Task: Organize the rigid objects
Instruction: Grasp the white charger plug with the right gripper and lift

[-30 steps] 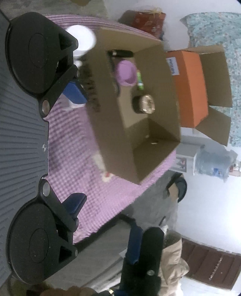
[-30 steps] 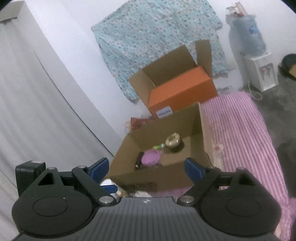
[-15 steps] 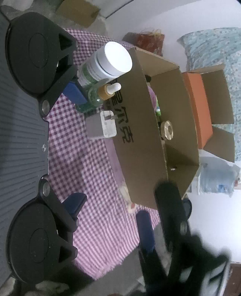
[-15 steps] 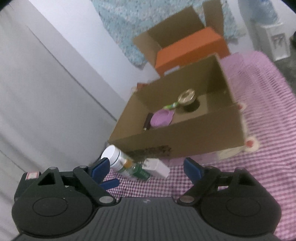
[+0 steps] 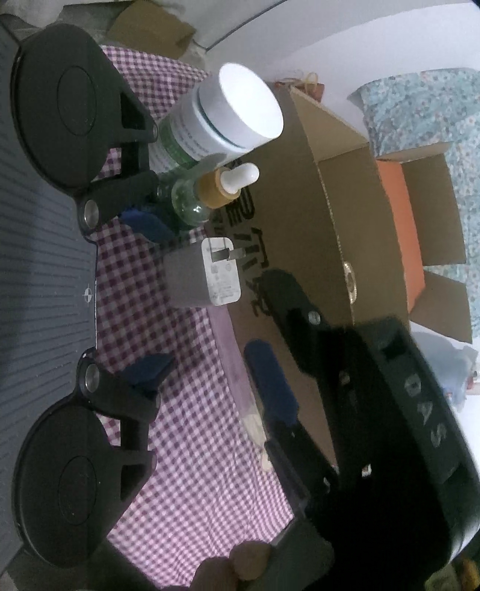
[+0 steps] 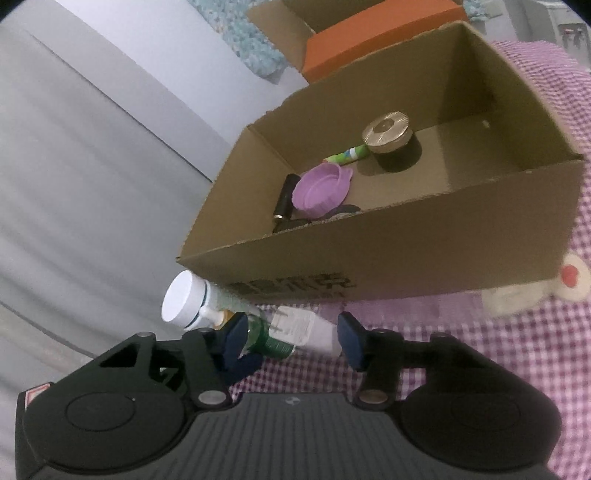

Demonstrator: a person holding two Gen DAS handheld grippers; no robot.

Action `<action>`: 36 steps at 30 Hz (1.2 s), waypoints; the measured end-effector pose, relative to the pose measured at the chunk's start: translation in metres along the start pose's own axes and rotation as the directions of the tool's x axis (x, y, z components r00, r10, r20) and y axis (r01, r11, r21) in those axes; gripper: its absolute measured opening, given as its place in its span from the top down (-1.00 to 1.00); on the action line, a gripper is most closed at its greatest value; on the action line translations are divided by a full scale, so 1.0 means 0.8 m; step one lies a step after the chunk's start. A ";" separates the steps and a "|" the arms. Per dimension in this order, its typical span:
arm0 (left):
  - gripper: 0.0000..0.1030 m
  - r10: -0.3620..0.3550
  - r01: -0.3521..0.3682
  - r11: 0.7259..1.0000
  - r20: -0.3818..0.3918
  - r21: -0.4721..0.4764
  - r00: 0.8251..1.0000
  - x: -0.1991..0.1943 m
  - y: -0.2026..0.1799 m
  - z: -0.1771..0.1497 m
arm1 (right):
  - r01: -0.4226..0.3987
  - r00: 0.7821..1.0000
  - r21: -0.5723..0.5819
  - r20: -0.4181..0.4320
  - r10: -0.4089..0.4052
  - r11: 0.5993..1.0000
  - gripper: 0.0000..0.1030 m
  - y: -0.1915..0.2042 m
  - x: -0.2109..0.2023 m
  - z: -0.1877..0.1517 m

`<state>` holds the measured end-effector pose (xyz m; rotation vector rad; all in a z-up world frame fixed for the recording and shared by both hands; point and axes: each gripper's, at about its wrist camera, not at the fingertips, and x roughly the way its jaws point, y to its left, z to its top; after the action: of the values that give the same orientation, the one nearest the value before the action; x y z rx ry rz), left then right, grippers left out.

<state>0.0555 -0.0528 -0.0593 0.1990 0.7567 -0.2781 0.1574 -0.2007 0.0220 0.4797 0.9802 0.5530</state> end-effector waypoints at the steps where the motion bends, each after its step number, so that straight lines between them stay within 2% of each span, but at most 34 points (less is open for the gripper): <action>1: -0.33 0.000 0.000 1.000 0.002 0.003 1.000 0.002 -0.001 0.000 | 0.000 1.000 0.001 -0.007 0.000 1.000 -0.07 -0.001 0.005 0.002; 12: -0.34 0.040 -0.039 0.999 -0.023 0.028 0.999 0.029 -0.015 0.006 | 0.013 0.997 -0.033 -0.072 -0.016 0.999 -0.05 0.005 0.053 0.017; 21: -0.34 0.015 -0.015 1.000 -0.029 0.002 0.999 0.032 -0.006 0.011 | 0.043 0.989 -0.072 -0.138 -0.053 0.996 -0.06 0.009 0.084 0.016; 32: -0.31 -0.126 0.127 0.991 -0.012 0.035 0.992 0.018 -0.018 0.009 | 0.075 0.982 -0.062 -0.167 -0.084 0.995 -0.04 -0.010 0.055 0.006; 36: -0.31 -0.115 0.115 0.989 -0.008 0.089 0.993 0.012 -0.025 0.006 | 0.089 0.980 -0.047 -0.172 -0.095 0.995 -0.04 -0.019 0.039 0.001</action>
<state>0.0592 -0.0746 -0.0639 0.2407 0.7601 -0.4219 0.1752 -0.1927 -0.0067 0.3529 1.1504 0.5362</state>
